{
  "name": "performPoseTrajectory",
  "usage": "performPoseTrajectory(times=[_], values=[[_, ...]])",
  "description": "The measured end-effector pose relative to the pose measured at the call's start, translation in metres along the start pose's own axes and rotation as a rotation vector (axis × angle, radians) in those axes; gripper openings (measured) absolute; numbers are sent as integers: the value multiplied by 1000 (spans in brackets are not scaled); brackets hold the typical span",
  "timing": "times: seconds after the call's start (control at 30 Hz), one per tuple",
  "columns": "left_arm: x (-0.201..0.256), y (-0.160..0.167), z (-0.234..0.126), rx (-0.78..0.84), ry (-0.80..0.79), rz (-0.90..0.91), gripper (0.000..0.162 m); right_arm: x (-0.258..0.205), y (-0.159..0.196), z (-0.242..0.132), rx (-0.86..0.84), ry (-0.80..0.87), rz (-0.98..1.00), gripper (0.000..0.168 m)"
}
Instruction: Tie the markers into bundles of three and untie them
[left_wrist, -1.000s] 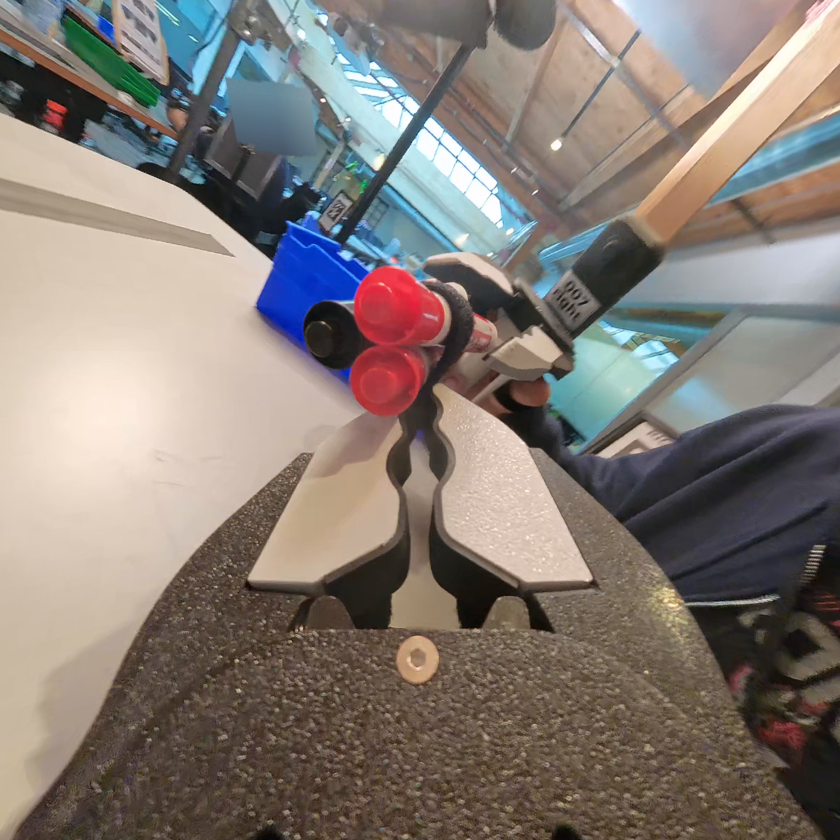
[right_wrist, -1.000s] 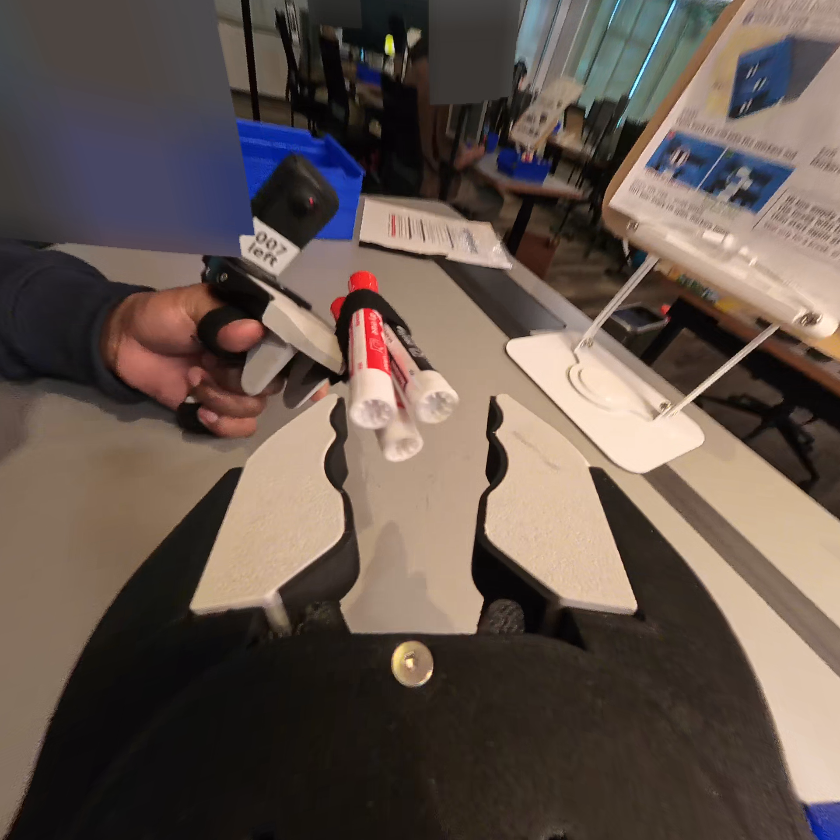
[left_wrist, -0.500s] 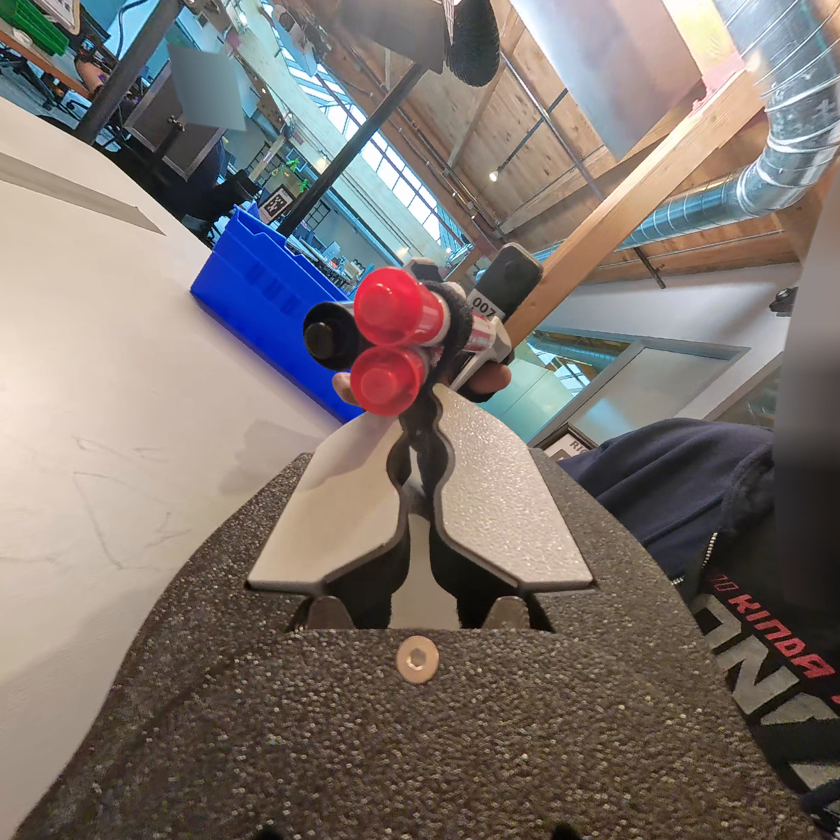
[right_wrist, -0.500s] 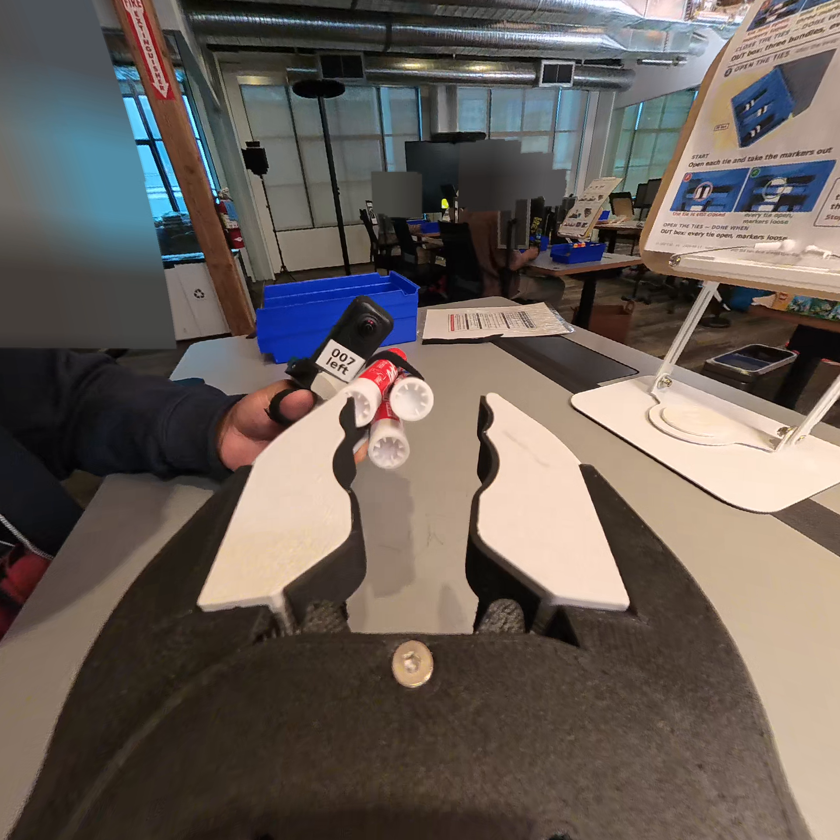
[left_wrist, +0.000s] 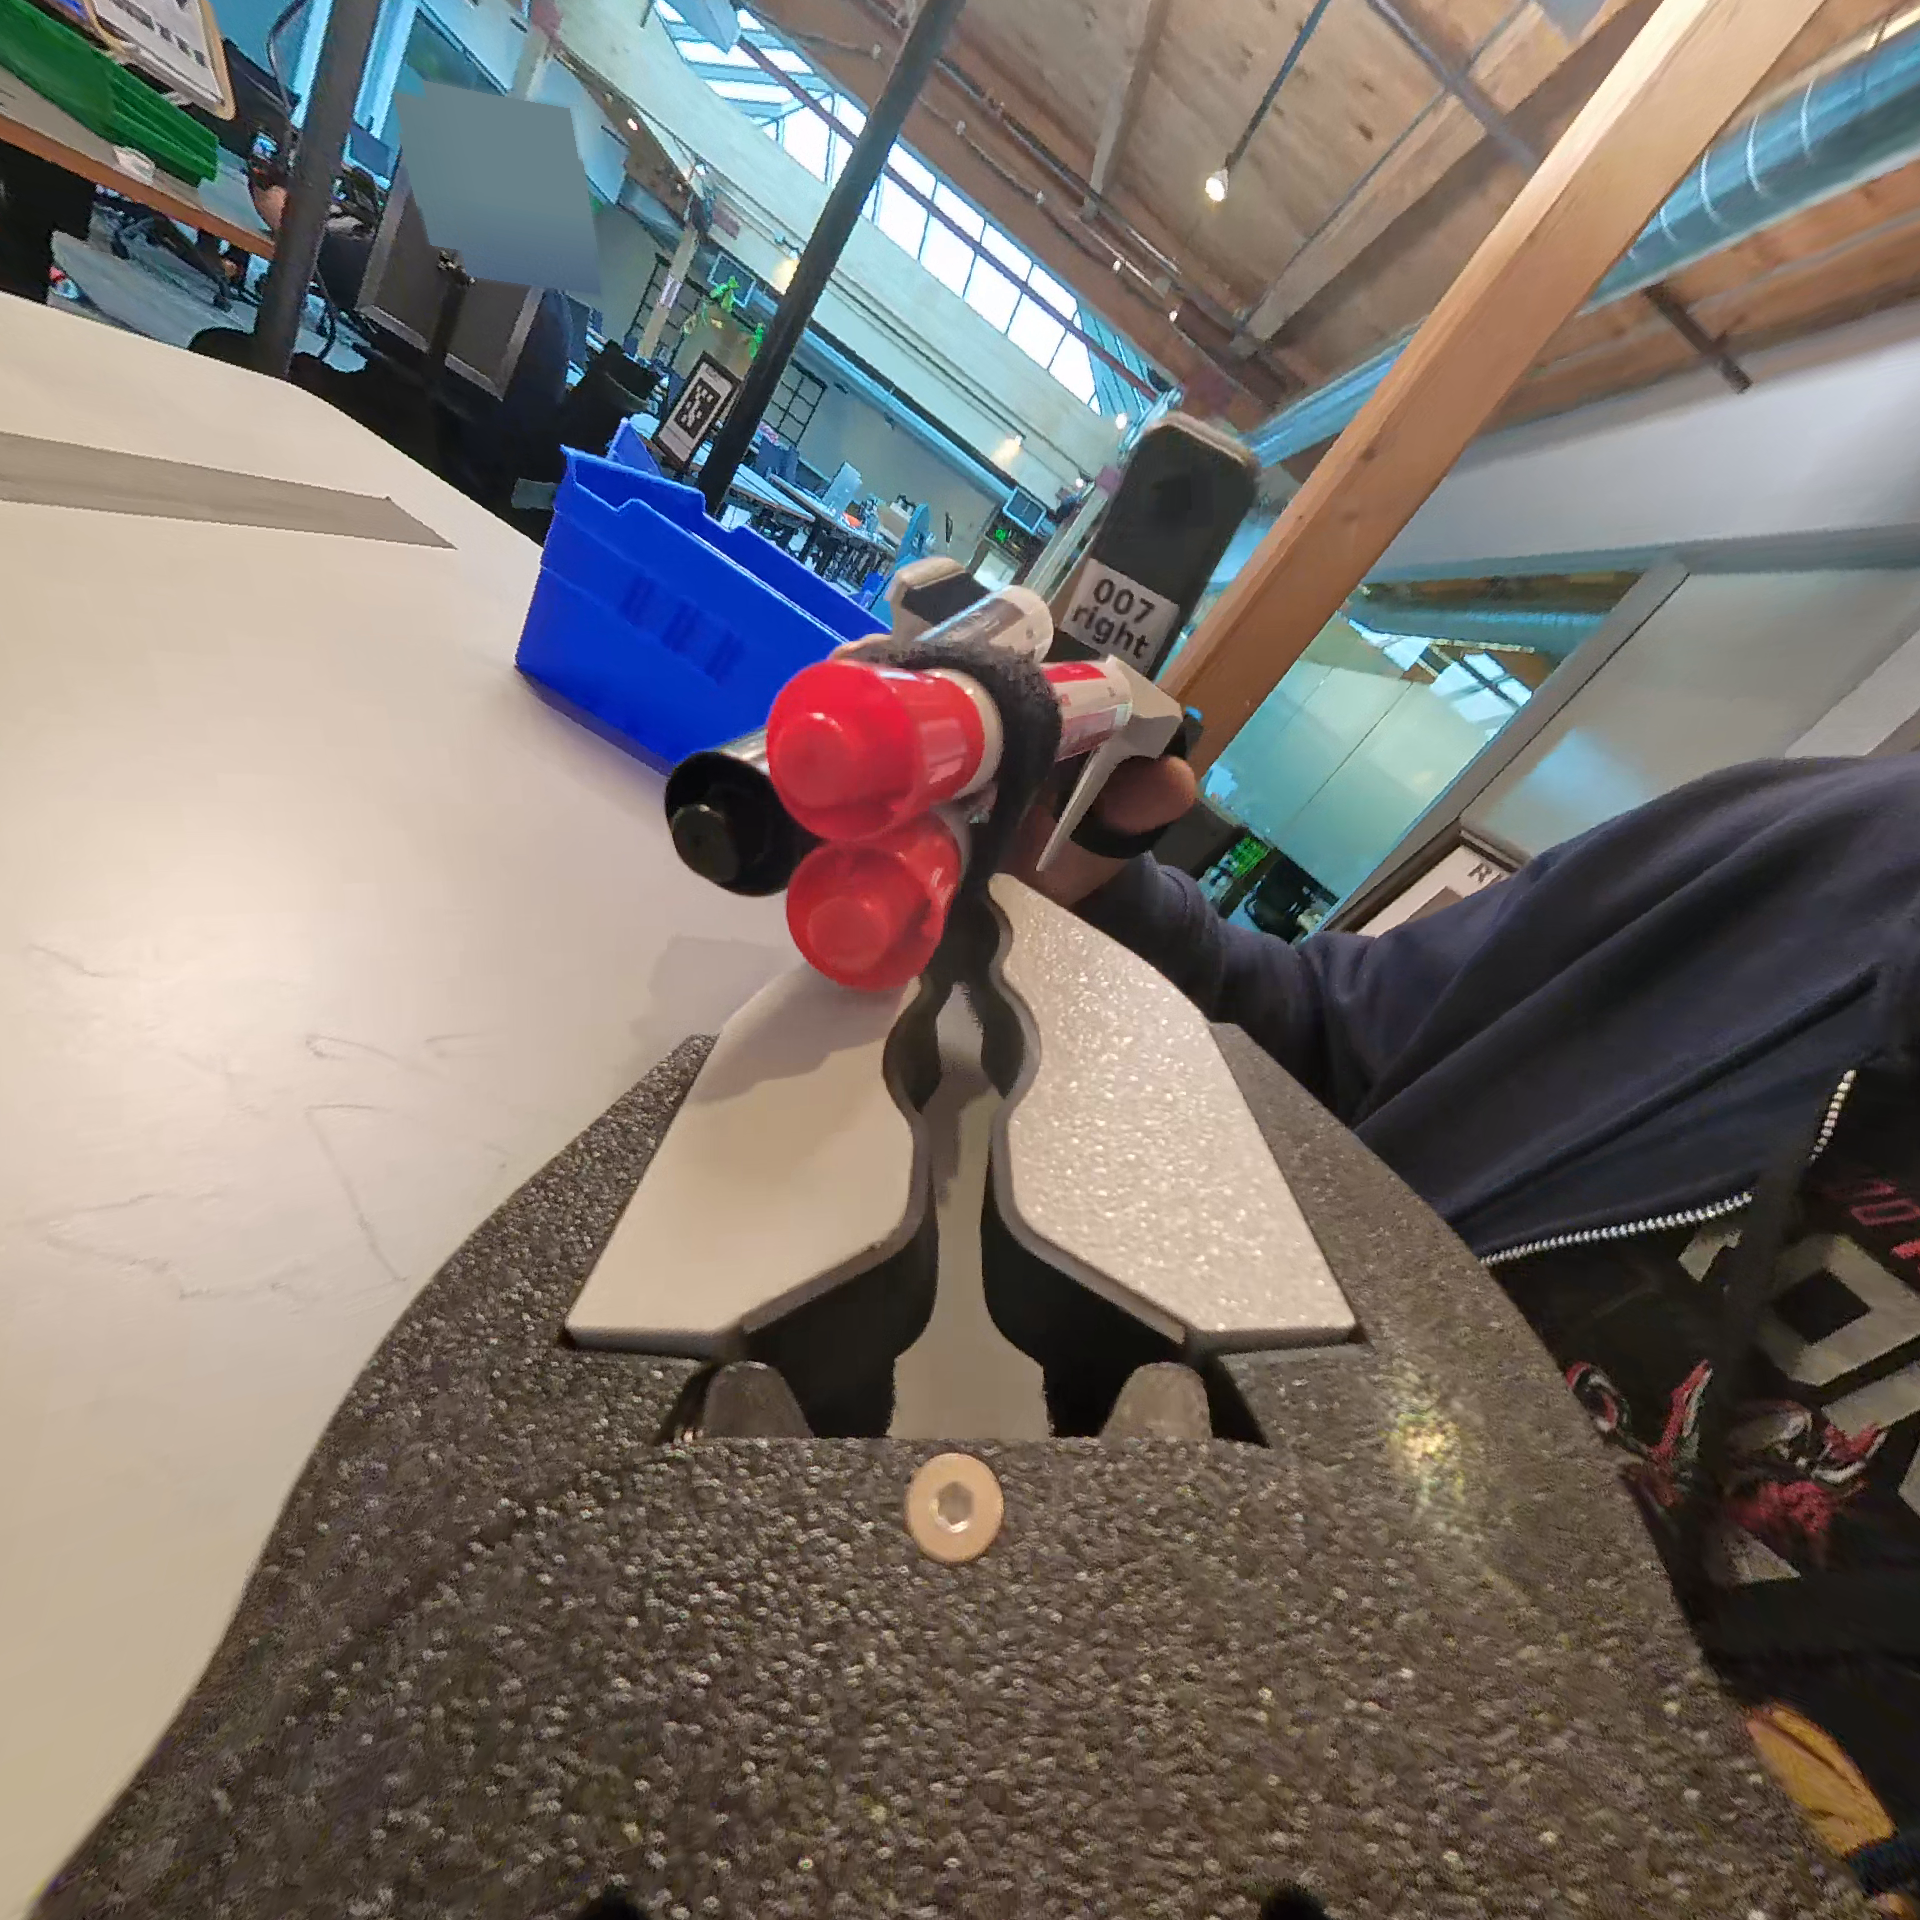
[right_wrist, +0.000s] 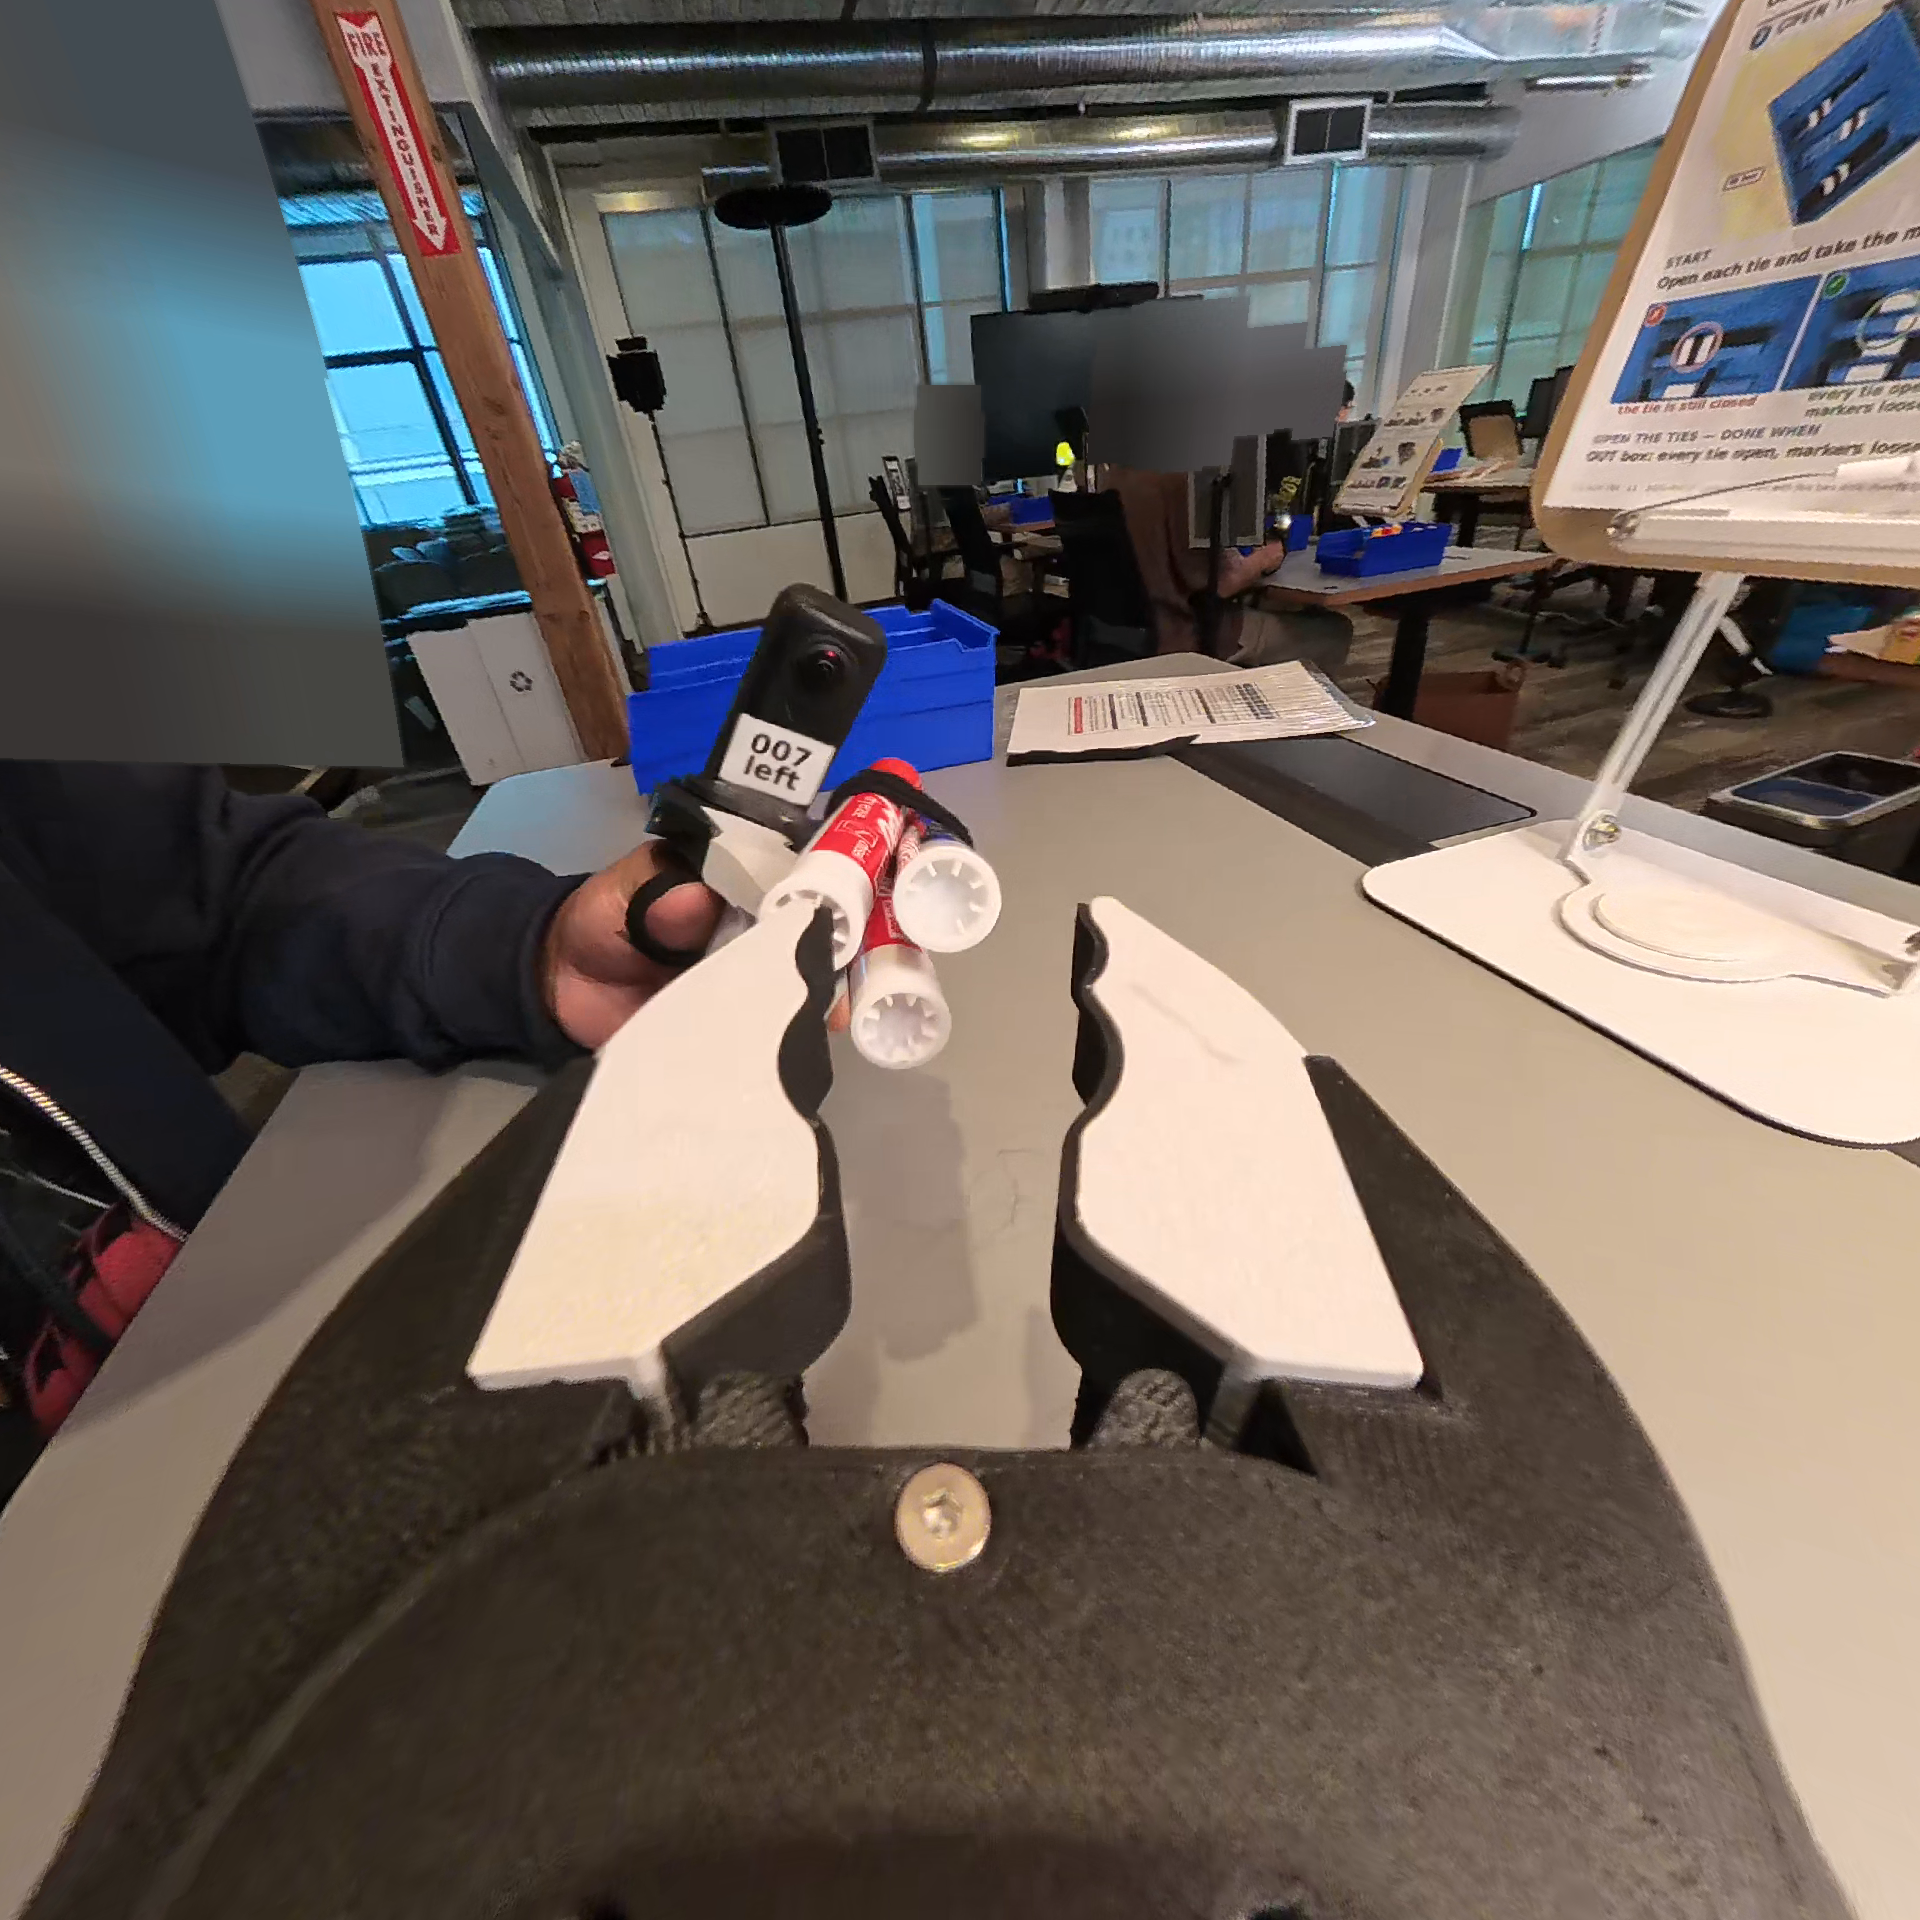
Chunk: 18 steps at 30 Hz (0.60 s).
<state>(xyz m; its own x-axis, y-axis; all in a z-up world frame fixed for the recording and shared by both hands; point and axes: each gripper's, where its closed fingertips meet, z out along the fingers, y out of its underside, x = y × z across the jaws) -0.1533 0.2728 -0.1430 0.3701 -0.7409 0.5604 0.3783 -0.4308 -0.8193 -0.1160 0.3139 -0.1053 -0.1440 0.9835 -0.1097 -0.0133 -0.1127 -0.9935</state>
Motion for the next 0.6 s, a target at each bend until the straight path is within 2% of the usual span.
performPoseTrajectory(times=[0.2,0.3,0.6], values=[[10,5,-2,-68,56,133,4,-12,1,-2,38,-109,36,41],[14,8,-4,-100,88,188,4,-22,0,-2,44,-161,1,33],[15,8,-6,-99,84,221,4,-26,0,1,79,-190,76,30]])
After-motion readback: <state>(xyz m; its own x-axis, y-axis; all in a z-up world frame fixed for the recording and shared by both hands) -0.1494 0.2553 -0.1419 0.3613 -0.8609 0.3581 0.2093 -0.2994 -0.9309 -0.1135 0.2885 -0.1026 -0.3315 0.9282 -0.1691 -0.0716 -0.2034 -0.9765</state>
